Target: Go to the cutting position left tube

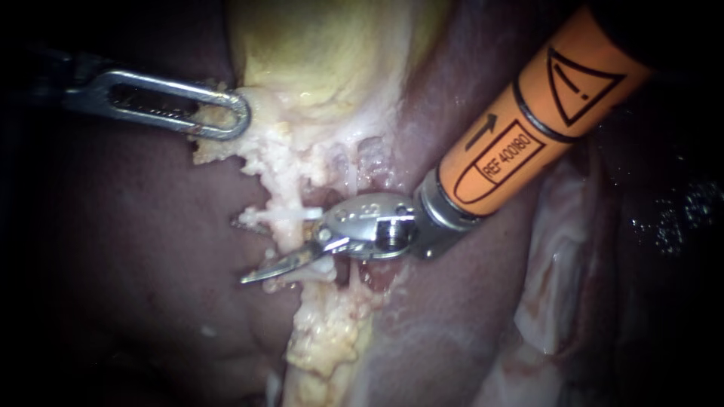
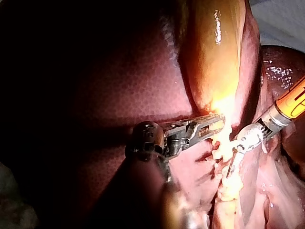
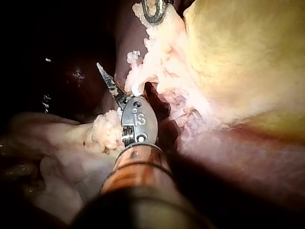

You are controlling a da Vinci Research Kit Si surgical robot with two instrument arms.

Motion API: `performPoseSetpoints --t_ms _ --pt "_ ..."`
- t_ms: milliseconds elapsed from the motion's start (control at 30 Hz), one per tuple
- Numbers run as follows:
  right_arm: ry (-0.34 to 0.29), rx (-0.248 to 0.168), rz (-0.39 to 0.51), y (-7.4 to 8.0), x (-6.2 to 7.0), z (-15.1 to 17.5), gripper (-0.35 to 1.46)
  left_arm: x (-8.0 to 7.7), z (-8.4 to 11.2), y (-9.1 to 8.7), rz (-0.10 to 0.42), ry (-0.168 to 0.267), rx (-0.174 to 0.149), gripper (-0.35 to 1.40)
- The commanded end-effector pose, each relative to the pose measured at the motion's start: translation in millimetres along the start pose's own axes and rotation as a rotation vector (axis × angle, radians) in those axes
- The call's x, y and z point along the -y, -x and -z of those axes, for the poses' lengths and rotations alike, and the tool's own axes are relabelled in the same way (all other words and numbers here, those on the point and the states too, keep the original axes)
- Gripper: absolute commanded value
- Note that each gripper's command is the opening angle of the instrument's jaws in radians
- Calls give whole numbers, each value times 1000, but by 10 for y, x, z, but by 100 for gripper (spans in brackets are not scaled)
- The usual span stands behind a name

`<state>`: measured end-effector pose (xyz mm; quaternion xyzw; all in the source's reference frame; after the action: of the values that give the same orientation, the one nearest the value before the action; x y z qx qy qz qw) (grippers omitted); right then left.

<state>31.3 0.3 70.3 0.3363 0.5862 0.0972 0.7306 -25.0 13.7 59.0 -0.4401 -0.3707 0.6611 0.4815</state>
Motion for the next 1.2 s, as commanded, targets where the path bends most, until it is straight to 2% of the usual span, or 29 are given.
performPoseSetpoints --t_ms 33,233,333,467,567,667,767,833,1200 --pt "1 -2 -4 0 0 -1 133 0 0 0 0 0 0 -35" --pt "6 -2 -40 -4 1 -7 131 1 0 0 0 0 0 -35" --pt "3 -2 -39 -5 7 -7 133 2 0 1 -1 0 0 -35" --pt "-9 -6 -35 -11 22 -10 138 2 0 1 -1 0 0 -35" --pt "-46 -32 -42 -17 37 -14 138 2 0 1 -1 0 0 -35" --pt "-74 -38 -41 -24 50 -17 138 3 0 1 -1 0 0 -35" --pt "-98 -47 -47 -30 58 -20 138 3 1 1 -1 1 0 -35" --pt "-114 -54 -50 -32 60 -20 136 3 1 1 -1 1 0 -35" --pt "-112 -55 -56 -32 58 -19 136 3 1 1 -1 1 0 -35"
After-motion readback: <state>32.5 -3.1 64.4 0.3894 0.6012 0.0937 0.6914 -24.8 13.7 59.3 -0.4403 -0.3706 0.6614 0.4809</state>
